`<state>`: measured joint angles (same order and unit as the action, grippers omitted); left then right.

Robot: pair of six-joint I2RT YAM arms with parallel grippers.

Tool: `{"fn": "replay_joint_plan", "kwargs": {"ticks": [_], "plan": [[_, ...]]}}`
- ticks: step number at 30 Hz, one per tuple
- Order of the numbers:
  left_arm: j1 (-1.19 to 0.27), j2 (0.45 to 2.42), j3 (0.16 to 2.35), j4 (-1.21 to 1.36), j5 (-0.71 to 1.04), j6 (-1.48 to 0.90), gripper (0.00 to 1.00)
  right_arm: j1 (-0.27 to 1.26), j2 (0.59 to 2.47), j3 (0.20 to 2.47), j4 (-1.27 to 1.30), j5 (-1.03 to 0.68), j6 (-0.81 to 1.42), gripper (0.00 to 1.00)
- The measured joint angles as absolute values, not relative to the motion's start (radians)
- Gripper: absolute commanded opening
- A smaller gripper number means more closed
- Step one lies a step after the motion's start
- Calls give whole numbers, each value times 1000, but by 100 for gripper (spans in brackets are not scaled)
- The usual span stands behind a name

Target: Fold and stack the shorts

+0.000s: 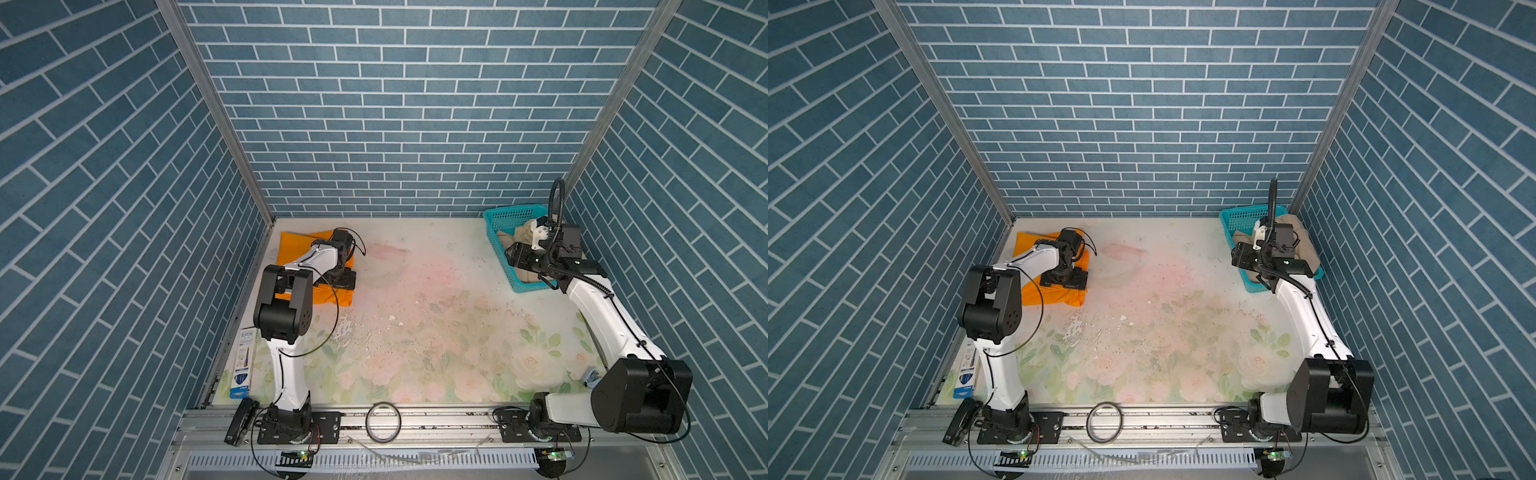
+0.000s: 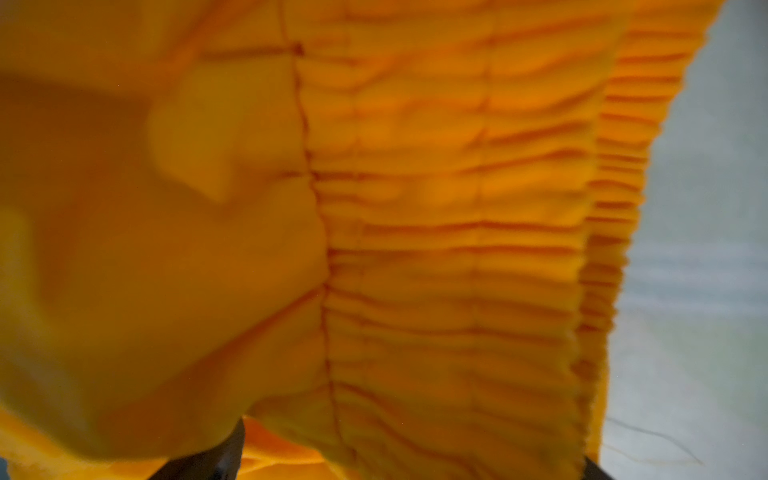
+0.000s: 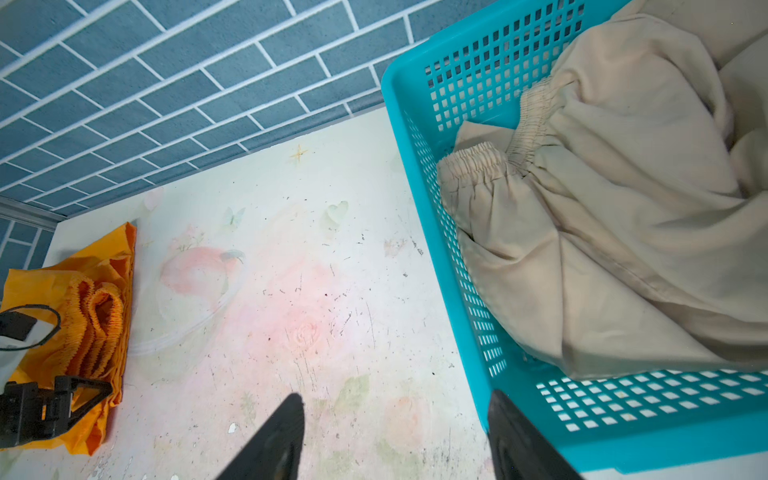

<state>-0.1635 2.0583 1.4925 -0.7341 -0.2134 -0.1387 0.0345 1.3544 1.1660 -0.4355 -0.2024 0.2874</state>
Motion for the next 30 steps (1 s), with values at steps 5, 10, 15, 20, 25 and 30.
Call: {"fn": "replay_joint_plan", "kwargs": {"ticks": [5,10,15,20,25,30], "plan": [[-123,2131,1603,-734,-265,-64,100,17,1390,1193,-465,-191,283,72],[-109,2173,1666,-726,-340,-4,100,-45,1478,1266,-504,-171,278,73],[-89,2173,1666,-721,-368,34,100,-97,1573,1373,-558,-95,241,73],[-83,2134,1657,-708,-336,41,100,-99,1693,1533,-609,23,186,73],[-84,1876,1561,-629,-176,30,100,-98,1818,1663,-634,123,128,73],[-86,1563,1409,-495,30,-17,100,-99,1962,1770,-645,207,58,73]]}}
